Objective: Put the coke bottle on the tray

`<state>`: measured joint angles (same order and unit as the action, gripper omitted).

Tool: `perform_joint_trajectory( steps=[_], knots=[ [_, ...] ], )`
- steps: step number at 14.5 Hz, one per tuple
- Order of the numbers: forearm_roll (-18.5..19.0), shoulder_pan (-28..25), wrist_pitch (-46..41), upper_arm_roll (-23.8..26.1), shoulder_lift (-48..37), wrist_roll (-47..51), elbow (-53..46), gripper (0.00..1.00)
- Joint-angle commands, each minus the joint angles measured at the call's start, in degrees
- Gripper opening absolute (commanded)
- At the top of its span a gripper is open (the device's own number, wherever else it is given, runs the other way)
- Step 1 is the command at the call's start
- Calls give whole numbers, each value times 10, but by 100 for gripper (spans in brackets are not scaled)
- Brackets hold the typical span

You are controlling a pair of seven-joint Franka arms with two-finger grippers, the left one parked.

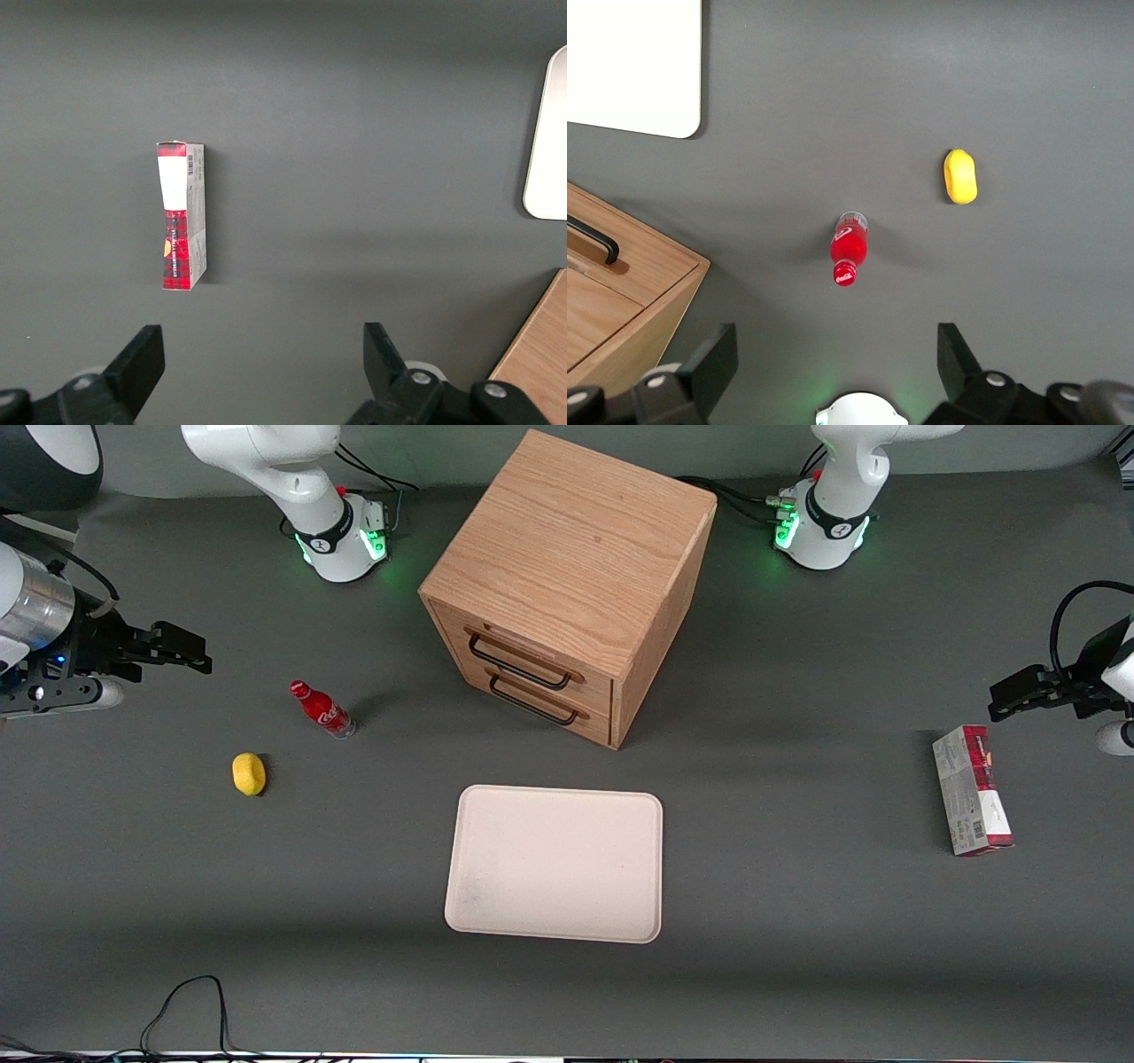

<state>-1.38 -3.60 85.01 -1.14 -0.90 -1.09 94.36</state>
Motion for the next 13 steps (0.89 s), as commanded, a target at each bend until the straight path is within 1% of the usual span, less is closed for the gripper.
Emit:
perform_joint_trajectory(
  steps=[1, 13],
  knots=[
    [-8, -3, -12, 0, 4, 4, -8, 100],
    [-8, -1, -12, -4, 9, 6, -12, 100]
  ],
)
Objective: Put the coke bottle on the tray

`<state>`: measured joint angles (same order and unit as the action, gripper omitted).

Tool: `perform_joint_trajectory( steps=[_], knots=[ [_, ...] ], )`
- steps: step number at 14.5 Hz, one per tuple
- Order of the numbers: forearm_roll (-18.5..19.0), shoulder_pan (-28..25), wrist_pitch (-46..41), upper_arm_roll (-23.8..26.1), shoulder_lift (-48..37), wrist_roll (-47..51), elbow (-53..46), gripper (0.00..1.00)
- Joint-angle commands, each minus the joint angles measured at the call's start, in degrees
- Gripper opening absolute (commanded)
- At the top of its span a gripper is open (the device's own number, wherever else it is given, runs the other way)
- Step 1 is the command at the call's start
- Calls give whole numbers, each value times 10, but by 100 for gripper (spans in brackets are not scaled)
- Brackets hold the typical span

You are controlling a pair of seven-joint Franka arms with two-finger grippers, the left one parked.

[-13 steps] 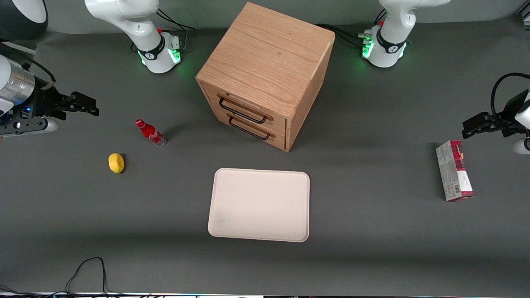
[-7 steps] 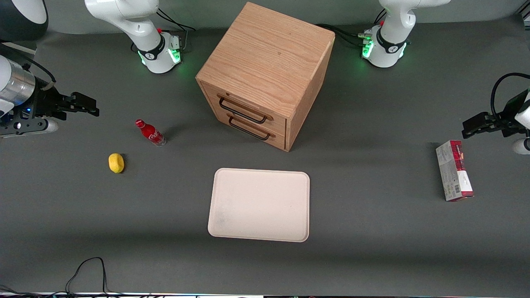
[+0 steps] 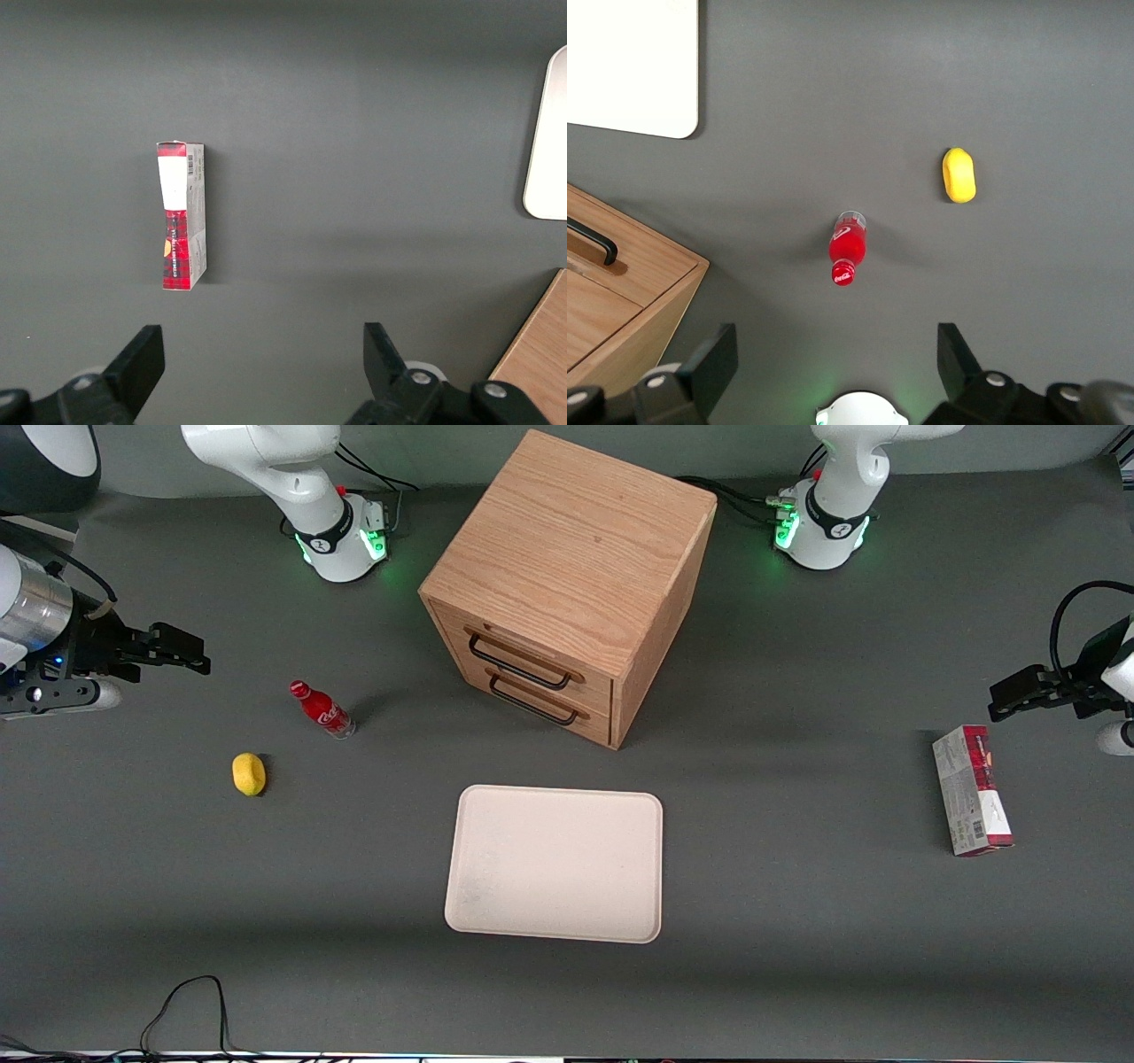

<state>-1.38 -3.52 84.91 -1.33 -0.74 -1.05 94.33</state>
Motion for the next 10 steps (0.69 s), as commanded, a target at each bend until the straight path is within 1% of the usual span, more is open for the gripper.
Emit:
perform_joint_trajectory(
  steps=[1, 3, 5, 7, 10],
  knots=[
    [-9, -2, -11, -3, 7, 8, -13, 100],
    [-11, -1, -11, -2, 7, 52, -12, 100],
    [-11, -3, -12, -1, 7, 52, -8, 100],
    [-6, -2, -29, -1, 7, 24, -11, 100],
    [-6, -2, -31, -1, 7, 22, -11, 100]
  ],
)
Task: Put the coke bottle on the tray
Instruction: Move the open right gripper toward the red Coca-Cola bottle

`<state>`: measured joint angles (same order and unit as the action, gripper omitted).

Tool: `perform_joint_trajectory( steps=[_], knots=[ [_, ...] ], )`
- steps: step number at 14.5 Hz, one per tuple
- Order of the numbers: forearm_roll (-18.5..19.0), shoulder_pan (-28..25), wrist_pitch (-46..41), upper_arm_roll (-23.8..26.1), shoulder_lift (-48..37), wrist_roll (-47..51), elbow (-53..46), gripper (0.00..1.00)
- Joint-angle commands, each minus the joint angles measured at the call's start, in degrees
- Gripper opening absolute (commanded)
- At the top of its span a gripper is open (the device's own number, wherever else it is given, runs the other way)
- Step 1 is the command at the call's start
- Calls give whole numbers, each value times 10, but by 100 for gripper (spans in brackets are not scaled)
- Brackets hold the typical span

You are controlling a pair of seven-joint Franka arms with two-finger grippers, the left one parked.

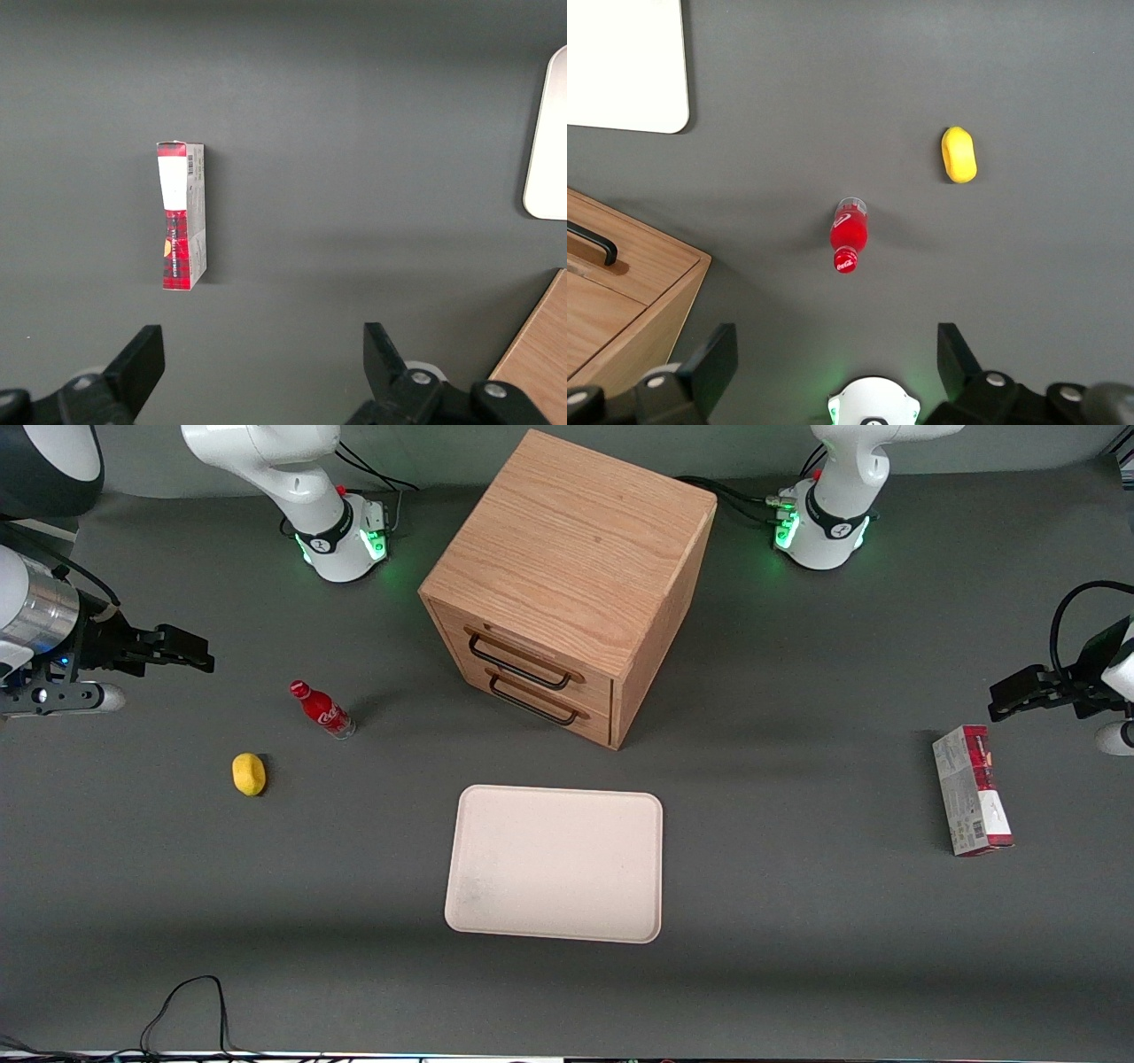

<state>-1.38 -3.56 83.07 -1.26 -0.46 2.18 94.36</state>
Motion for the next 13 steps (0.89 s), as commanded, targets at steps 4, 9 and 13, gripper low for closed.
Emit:
perform_joint_trajectory(
  steps=[4, 9, 13],
  knots=[
    [-5, -5, -13, 0, -6, -10, 7, 100],
    [4, -28, -1, 2, -139, -3, 155, 100],
    [4, -28, 38, 3, -204, -3, 244, 100]
  ],
)
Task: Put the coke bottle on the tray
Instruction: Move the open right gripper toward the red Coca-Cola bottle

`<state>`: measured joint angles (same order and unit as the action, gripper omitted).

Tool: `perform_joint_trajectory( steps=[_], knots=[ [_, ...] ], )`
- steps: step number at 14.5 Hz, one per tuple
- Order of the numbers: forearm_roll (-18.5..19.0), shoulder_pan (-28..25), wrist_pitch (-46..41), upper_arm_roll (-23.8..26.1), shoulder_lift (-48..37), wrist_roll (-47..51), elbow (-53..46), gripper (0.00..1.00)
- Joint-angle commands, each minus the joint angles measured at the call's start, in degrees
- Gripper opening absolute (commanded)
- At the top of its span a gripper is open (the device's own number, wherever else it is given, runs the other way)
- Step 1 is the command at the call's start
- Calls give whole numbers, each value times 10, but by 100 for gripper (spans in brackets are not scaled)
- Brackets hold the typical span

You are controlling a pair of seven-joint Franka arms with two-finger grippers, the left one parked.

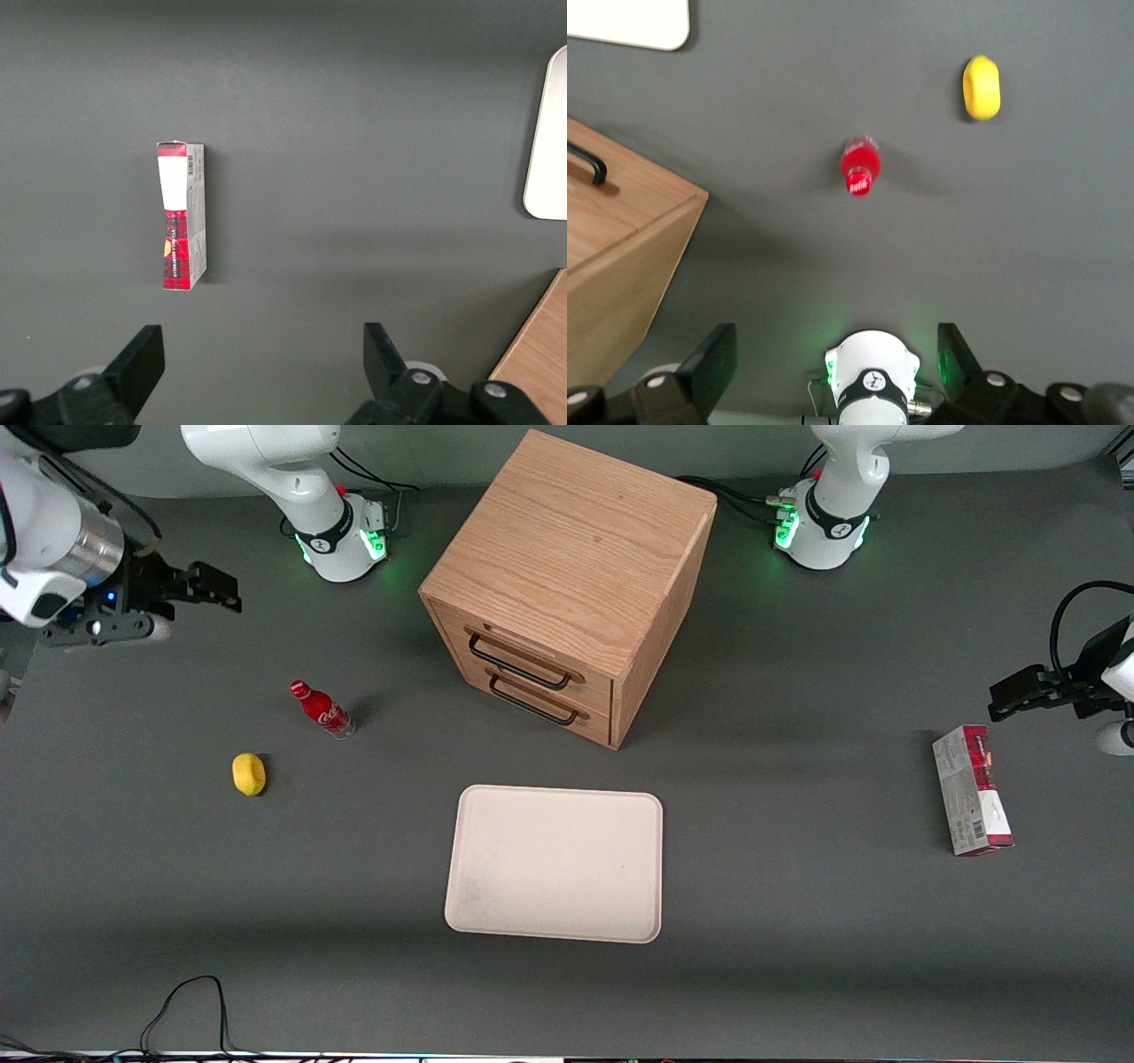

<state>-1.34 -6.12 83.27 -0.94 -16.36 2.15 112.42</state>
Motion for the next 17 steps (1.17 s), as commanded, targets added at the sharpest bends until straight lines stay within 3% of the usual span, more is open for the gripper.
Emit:
perform_joint_trajectory(
  steps=[1, 9, 17],
  knots=[
    [4, -2, 50, 0, -45, -3, 72, 100],
    [3, -1, 284, -3, -20, -2, 240, 100],
    [3, -2, 476, -3, 81, 4, 310, 100]
  ],
)
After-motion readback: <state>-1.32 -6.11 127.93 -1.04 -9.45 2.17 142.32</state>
